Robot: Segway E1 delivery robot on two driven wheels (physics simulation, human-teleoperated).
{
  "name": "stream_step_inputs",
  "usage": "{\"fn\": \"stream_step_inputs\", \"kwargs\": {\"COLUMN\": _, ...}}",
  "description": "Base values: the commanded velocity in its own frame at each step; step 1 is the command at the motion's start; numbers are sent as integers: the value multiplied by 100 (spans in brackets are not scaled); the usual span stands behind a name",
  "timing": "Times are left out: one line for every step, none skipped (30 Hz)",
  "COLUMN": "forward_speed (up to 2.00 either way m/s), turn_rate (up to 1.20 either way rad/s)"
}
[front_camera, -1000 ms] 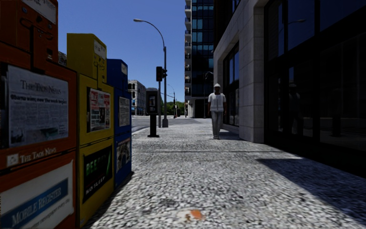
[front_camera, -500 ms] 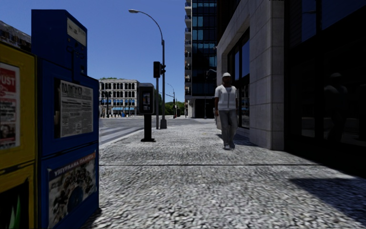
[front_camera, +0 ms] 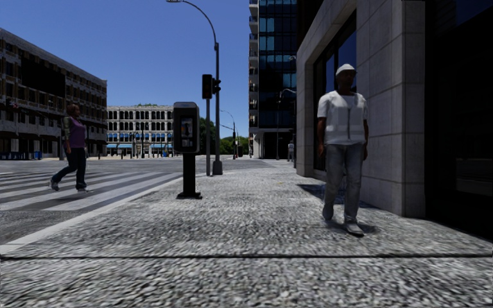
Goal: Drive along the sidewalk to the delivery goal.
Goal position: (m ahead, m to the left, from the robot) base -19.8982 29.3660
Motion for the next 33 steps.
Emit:
{"fn": "stream_step_inputs", "kwargs": {"forward_speed": 120, "turn_rate": 0}}
{"fn": "stream_step_inputs", "kwargs": {"forward_speed": 120, "turn_rate": 0}}
{"fn": "stream_step_inputs", "kwargs": {"forward_speed": 120, "turn_rate": 0}}
{"fn": "stream_step_inputs", "kwargs": {"forward_speed": 120, "turn_rate": 0}}
{"fn": "stream_step_inputs", "kwargs": {"forward_speed": 120, "turn_rate": 0}}
{"fn": "stream_step_inputs", "kwargs": {"forward_speed": 119, "turn_rate": 0}}
{"fn": "stream_step_inputs", "kwargs": {"forward_speed": 119, "turn_rate": 0}}
{"fn": "stream_step_inputs", "kwargs": {"forward_speed": 119, "turn_rate": 0}}
{"fn": "stream_step_inputs", "kwargs": {"forward_speed": 126, "turn_rate": 0}}
{"fn": "stream_step_inputs", "kwargs": {"forward_speed": 126, "turn_rate": 0}}
{"fn": "stream_step_inputs", "kwargs": {"forward_speed": 104, "turn_rate": 0}}
{"fn": "stream_step_inputs", "kwargs": {"forward_speed": 84, "turn_rate": 9}}
{"fn": "stream_step_inputs", "kwargs": {"forward_speed": 84, "turn_rate": 9}}
{"fn": "stream_step_inputs", "kwargs": {"forward_speed": 77, "turn_rate": 31}}
{"fn": "stream_step_inputs", "kwargs": {"forward_speed": 75, "turn_rate": 39}}
{"fn": "stream_step_inputs", "kwargs": {"forward_speed": 75, "turn_rate": 42}}
{"fn": "stream_step_inputs", "kwargs": {"forward_speed": 75, "turn_rate": 42}}
{"fn": "stream_step_inputs", "kwargs": {"forward_speed": 75, "turn_rate": 43}}
{"fn": "stream_step_inputs", "kwargs": {"forward_speed": 75, "turn_rate": 43}}
{"fn": "stream_step_inputs", "kwargs": {"forward_speed": 75, "turn_rate": 43}}
{"fn": "stream_step_inputs", "kwargs": {"forward_speed": 75, "turn_rate": 43}}
{"fn": "stream_step_inputs", "kwargs": {"forward_speed": 75, "turn_rate": 0}}
{"fn": "stream_step_inputs", "kwargs": {"forward_speed": 77, "turn_rate": 0}}
{"fn": "stream_step_inputs", "kwargs": {"forward_speed": 78, "turn_rate": 0}}
{"fn": "stream_step_inputs", "kwargs": {"forward_speed": 78, "turn_rate": 0}}
{"fn": "stream_step_inputs", "kwargs": {"forward_speed": 78, "turn_rate": 0}}
{"fn": "stream_step_inputs", "kwargs": {"forward_speed": 78, "turn_rate": 0}}
{"fn": "stream_step_inputs", "kwargs": {"forward_speed": 78, "turn_rate": 0}}
{"fn": "stream_step_inputs", "kwargs": {"forward_speed": 78, "turn_rate": 0}}
{"fn": "stream_step_inputs", "kwargs": {"forward_speed": 78, "turn_rate": 0}}
{"fn": "stream_step_inputs", "kwargs": {"forward_speed": 78, "turn_rate": 0}}
{"fn": "stream_step_inputs", "kwargs": {"forward_speed": 78, "turn_rate": 0}}
{"fn": "stream_step_inputs", "kwargs": {"forward_speed": 78, "turn_rate": 0}}
